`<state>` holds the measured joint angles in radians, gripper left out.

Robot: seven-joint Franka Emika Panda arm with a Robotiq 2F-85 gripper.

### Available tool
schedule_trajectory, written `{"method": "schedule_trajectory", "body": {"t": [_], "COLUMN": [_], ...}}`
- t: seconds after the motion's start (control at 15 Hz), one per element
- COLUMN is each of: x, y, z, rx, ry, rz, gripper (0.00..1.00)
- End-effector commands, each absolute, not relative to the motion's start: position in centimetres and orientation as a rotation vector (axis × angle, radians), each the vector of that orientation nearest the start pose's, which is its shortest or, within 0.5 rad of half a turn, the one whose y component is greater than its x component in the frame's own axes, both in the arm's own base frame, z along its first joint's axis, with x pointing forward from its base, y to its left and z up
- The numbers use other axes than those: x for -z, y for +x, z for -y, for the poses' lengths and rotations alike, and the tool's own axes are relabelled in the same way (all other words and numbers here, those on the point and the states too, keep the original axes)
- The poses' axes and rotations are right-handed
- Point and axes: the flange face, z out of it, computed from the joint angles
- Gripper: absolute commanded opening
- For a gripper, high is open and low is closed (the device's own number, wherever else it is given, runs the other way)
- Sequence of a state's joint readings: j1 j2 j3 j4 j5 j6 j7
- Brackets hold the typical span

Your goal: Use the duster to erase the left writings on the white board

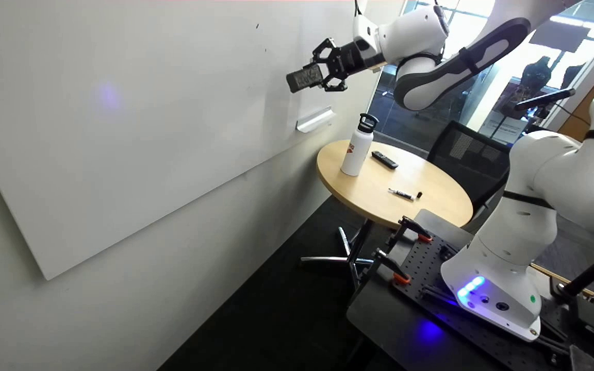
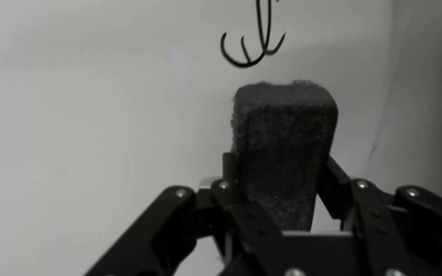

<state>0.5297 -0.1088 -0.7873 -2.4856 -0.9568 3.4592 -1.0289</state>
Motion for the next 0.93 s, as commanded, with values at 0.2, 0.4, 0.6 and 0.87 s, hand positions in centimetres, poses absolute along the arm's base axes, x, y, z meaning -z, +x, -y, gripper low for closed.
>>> {"method": "schedule_trajectory", "body": {"t": [0.2,0.4,0.6,0.87], "x": [-40.9,-39.3,-37.5,-35.4], "y": [46.5,45.2,44.9,43.0], "z": [3.2,4.3,7.5,14.3], "rx": [-0.886,-0.836,-0.700,-0.493], "ry": [1.583,1.708,1.813,1.973], "rz": [-1.799,-1.775,-1.728,-1.619], "gripper": [0.28,0.28,0.28,0.28]}}
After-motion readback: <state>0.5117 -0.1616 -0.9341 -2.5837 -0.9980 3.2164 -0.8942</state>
